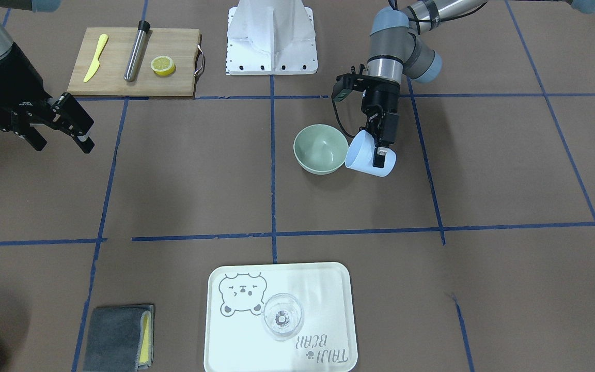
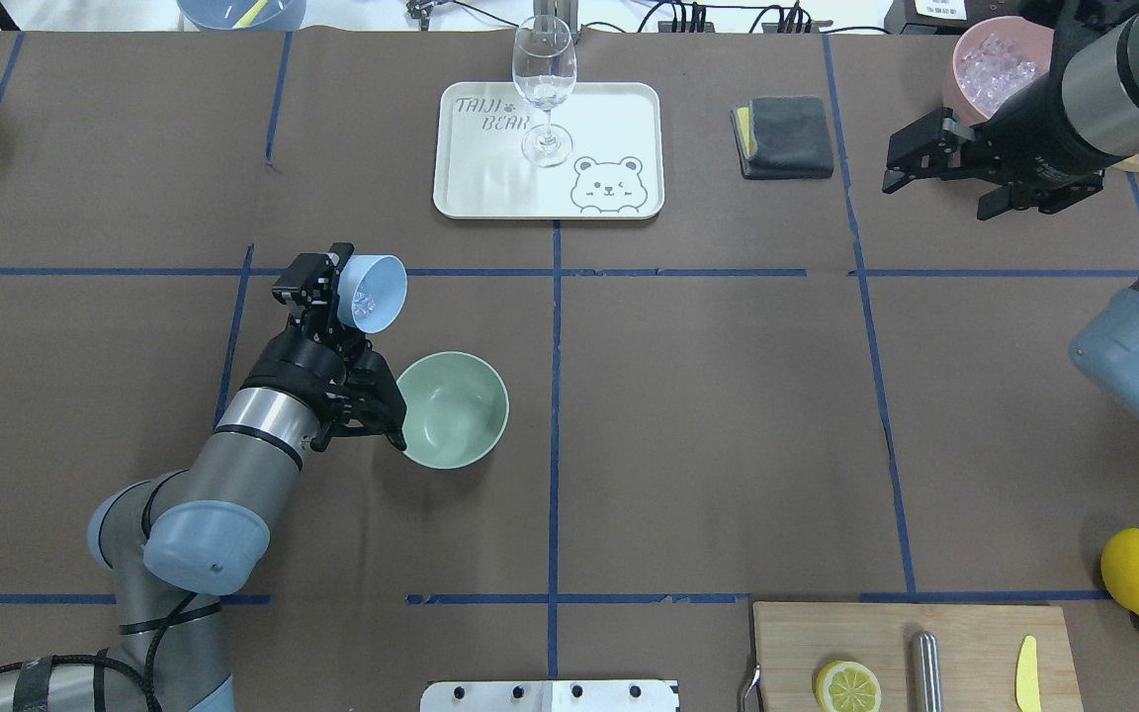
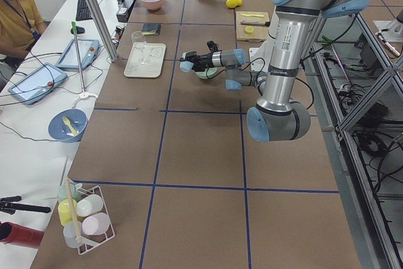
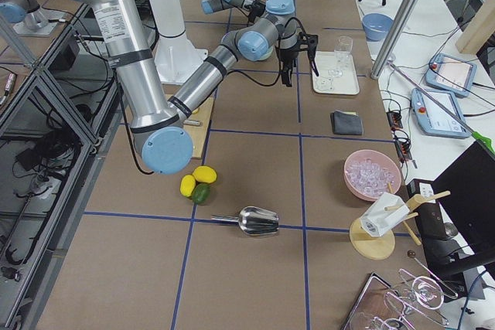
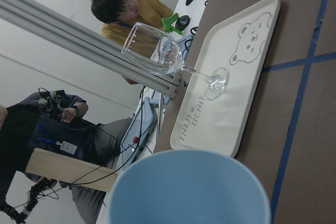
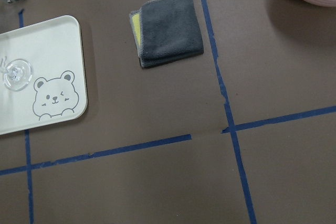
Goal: Pour ice into bowl
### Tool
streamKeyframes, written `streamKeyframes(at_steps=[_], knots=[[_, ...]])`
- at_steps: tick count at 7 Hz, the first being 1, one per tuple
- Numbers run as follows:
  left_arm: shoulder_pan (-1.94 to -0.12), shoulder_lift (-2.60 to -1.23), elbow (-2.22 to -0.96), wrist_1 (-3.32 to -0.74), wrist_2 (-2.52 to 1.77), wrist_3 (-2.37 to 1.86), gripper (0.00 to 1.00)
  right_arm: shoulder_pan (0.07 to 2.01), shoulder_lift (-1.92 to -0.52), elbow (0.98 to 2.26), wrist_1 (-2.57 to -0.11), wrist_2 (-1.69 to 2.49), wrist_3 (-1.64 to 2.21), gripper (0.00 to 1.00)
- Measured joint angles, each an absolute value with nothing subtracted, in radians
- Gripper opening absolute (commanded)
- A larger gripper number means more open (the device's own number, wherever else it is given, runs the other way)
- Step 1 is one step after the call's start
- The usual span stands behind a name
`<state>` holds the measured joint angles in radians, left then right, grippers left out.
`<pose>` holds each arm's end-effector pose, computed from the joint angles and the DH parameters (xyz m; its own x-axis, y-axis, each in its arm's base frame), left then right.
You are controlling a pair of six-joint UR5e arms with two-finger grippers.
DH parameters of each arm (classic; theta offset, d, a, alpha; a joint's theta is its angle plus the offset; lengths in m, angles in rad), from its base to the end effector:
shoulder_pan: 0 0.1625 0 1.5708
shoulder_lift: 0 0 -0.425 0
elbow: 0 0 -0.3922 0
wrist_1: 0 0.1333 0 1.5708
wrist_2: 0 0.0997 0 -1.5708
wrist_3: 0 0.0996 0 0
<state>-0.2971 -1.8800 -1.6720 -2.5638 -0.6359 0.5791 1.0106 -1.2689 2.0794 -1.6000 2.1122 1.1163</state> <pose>0.4767 -0.3692 0.3224 0.6932 0.3076 0.6518 -0.6436 -0.1429 0.7519 -0.2109 -0.4905 0.2745 0.5730 0.2055 0.7933 -0.3134 0.9494 -0.0196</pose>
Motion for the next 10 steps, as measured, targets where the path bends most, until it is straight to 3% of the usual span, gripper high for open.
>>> streamKeyframes(at_steps=[10], knots=[[-0.139, -1.888, -1.663, -2.559, -0.392, 1.319, 0.0, 1.01, -1.302, 2.084, -1.597, 2.118, 1.166, 1.0]])
